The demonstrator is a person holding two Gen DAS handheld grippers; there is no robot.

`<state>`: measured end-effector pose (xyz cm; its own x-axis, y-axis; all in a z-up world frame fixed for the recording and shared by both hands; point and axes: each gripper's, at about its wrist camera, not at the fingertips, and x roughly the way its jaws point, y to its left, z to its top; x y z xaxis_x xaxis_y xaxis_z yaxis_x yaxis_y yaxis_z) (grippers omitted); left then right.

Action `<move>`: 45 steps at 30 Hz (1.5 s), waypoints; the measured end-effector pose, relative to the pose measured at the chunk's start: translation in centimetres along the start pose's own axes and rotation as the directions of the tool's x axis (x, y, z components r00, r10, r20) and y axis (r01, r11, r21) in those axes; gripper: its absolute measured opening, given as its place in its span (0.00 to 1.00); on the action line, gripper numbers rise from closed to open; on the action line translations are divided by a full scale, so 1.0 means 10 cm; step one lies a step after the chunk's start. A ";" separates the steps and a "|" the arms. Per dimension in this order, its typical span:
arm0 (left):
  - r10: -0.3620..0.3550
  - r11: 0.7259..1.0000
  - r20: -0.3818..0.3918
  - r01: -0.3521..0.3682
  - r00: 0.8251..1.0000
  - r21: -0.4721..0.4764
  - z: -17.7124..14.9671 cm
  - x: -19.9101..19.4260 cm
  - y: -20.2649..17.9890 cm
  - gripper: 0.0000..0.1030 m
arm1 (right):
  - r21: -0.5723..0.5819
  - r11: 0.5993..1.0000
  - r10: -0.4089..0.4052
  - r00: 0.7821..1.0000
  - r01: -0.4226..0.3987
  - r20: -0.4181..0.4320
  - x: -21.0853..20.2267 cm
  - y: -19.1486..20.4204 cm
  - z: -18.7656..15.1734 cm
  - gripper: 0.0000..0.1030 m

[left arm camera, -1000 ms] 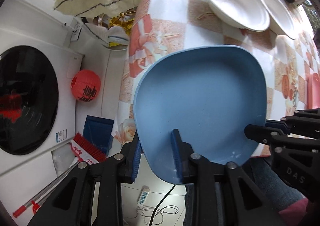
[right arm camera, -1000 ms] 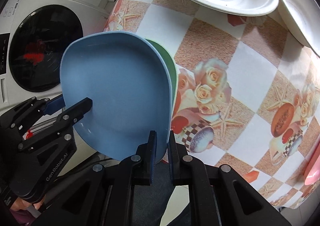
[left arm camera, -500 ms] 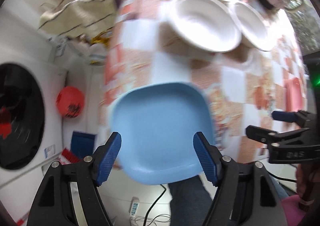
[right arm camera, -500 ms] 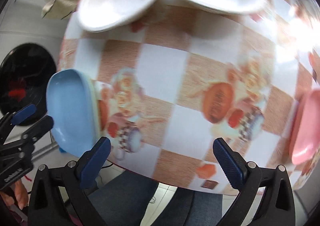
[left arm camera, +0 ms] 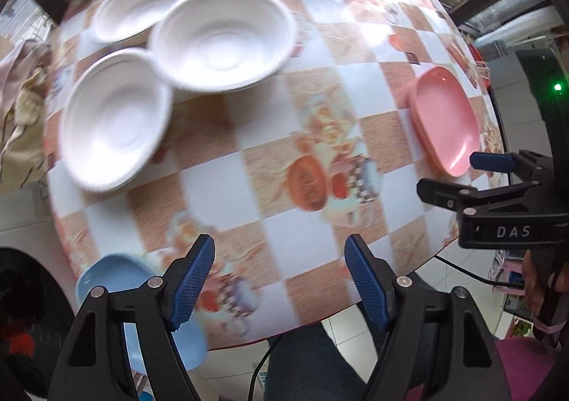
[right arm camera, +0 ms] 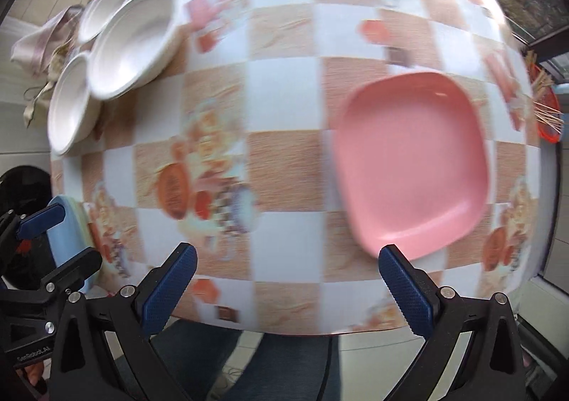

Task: Organize plates and bowls
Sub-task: 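Move the right tool to the pink plate and position fingers at its rim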

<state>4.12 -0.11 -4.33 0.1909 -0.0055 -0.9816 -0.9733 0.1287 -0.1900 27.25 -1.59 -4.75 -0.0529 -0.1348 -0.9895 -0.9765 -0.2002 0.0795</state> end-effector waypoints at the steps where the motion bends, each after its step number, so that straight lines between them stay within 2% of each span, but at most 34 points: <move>1: -0.001 1.000 -0.002 0.001 1.000 0.009 0.08 0.05 -0.11 0.76 | 0.011 1.000 -0.017 1.000 0.017 0.003 0.01 -0.16 0.01 1.00; 7: -0.039 0.999 -0.033 0.039 0.999 -0.011 0.49 0.29 -0.63 0.76 | 0.029 0.990 -0.136 0.990 0.135 0.028 0.04 -0.79 0.19 1.00; 12: -0.020 0.997 -0.063 0.016 0.998 -0.071 0.81 0.56 -0.87 0.76 | -0.034 0.979 -0.198 0.979 0.201 0.055 0.09 -1.06 0.40 1.00; 17: 0.001 0.990 -0.062 -0.010 0.998 -0.143 0.97 0.72 -1.04 0.76 | -0.104 0.965 -0.233 0.970 0.240 0.077 0.18 -1.17 0.53 1.00; 20: 0.040 0.989 -0.070 -0.050 0.997 -0.141 0.99 0.80 -1.13 0.76 | -0.131 0.961 -0.236 0.968 0.245 0.082 0.23 -1.24 0.55 1.00; 25: 0.157 0.976 -0.115 -0.172 0.981 -0.135 1.00 0.94 -1.20 0.76 | -0.194 0.943 -0.261 0.963 0.270 0.068 0.40 -1.15 0.57 1.00; 30: 0.154 0.976 -0.109 -0.168 0.982 -0.136 0.95 0.88 -1.16 0.78 | -0.201 0.944 -0.249 0.965 0.261 0.082 0.39 -1.01 0.49 1.00; 34: 0.140 0.979 -0.112 -0.154 0.984 -0.133 1.00 0.95 -1.16 0.78 | -0.166 0.966 -0.193 0.980 0.197 0.038 0.43 -0.99 0.46 1.00; 35: 0.139 0.979 -0.116 -0.154 0.983 -0.131 0.95 0.90 -1.05 0.78 | -0.163 0.970 -0.179 0.984 0.181 0.028 0.45 -0.96 0.44 1.00; 41: 0.166 0.976 -0.112 -0.179 0.980 -0.120 0.77 0.79 -0.69 0.78 | -0.171 0.980 -0.109 0.994 0.103 -0.021 0.50 -0.53 0.27 1.00; 45: 0.168 0.978 -0.115 -0.180 0.979 -0.105 0.57 0.70 -0.44 0.79 | -0.191 0.981 -0.046 0.998 0.035 -0.052 0.54 0.00 0.14 1.00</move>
<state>10.47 4.89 -10.23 0.0085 -0.0975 -0.9952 -0.9997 0.0223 -0.0107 26.68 -0.98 -10.24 0.0027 -0.1757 -0.9844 -0.9200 -0.3862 0.0664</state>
